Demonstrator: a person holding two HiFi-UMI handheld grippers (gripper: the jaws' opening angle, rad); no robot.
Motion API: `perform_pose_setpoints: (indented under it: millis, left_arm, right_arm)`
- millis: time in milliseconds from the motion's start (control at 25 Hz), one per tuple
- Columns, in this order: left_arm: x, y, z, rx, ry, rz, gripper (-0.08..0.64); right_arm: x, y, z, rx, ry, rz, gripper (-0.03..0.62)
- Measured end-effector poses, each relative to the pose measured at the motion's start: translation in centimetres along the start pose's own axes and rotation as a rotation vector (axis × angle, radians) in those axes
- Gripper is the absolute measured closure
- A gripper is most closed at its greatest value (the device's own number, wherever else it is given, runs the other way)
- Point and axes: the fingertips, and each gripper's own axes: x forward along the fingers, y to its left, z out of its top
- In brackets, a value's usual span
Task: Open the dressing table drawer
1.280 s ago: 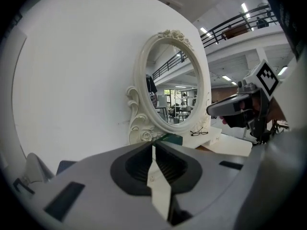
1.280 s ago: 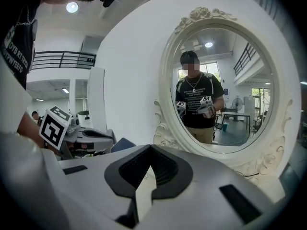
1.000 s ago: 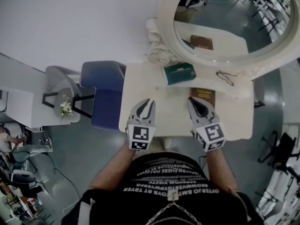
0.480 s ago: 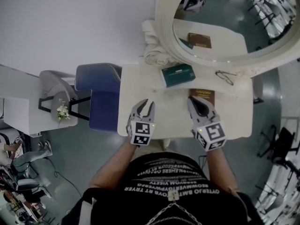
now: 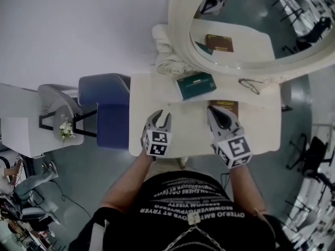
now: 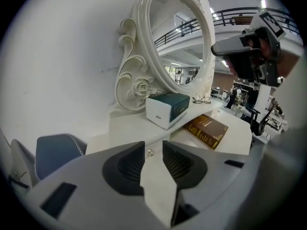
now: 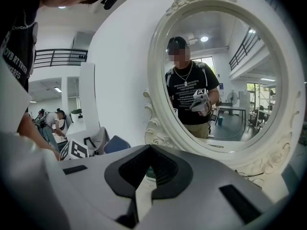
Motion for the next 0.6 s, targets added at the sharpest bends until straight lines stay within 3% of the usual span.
perform_pose_setpoints:
  millis: [200, 600]
  left_arm:
    - [2.5, 0.3, -0.5, 0.019, 0.01, -0.008, 0.453]
    - [5.9, 0.7, -2.9, -0.014, 0.119, -0.016, 0.445]
  right_arm:
    - [0.4, -0.8, -0.5, 0.001, 0.007, -0.011, 0.591]
    - [1.6, -0.7, -0.7, 0.031, 0.026, 0.006, 0.591]
